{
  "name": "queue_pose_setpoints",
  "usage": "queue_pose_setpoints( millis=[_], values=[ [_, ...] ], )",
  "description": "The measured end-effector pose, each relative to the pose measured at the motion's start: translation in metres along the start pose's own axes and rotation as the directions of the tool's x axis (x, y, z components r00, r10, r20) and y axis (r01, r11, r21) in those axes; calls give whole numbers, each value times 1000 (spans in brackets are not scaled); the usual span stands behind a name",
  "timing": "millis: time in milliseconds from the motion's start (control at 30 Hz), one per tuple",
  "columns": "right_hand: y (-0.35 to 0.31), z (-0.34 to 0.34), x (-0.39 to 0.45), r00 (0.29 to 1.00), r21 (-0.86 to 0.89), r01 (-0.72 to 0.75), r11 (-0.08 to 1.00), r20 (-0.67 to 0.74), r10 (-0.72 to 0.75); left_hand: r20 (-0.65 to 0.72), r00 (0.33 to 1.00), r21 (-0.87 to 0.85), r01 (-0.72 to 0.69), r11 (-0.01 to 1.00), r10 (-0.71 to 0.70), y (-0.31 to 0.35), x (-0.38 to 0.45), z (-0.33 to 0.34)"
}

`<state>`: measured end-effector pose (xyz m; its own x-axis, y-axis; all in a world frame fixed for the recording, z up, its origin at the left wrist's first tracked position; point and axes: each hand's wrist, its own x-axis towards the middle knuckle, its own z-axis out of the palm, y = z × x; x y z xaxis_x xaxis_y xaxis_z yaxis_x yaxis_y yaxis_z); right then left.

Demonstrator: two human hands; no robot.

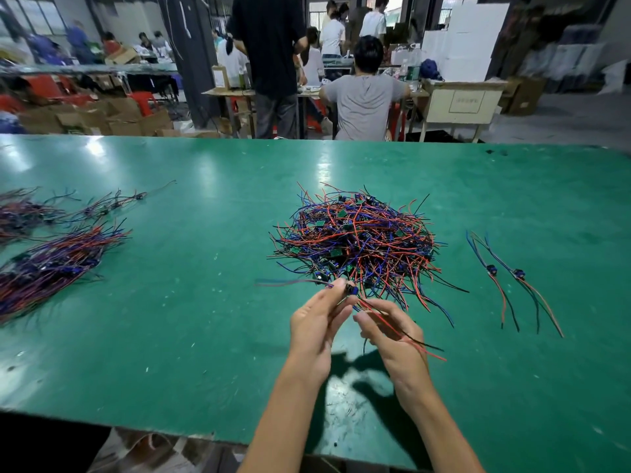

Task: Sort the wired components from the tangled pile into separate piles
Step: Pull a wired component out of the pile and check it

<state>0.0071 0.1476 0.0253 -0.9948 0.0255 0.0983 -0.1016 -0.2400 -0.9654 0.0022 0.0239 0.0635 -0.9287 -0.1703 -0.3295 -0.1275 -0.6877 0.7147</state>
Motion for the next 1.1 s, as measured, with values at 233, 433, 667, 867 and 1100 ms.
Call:
queue_pose_setpoints(
  millis=[233,433,667,867,1100],
  values=[
    [-9,4,3,966,155,-161,975,-176,187,47,997,41,-60,997,58,-27,-7,-9],
    [-26,-9,16,942,470,-195,861,-154,298,84,902,357,-425,832,424,-39,1,-35],
    [-39,-36,32,972,46,-231,972,46,229,143,952,456,-306,836,271,5,24,-58],
    [-23,-29,30,991,-252,-75,965,92,101,429,892,615,-169,770,-146,-4,11,-14],
    [0,-31,23,997,-471,-29,882,-71,-5,301,944,636,-92,766,-138,-18,9,-11]
  ],
)
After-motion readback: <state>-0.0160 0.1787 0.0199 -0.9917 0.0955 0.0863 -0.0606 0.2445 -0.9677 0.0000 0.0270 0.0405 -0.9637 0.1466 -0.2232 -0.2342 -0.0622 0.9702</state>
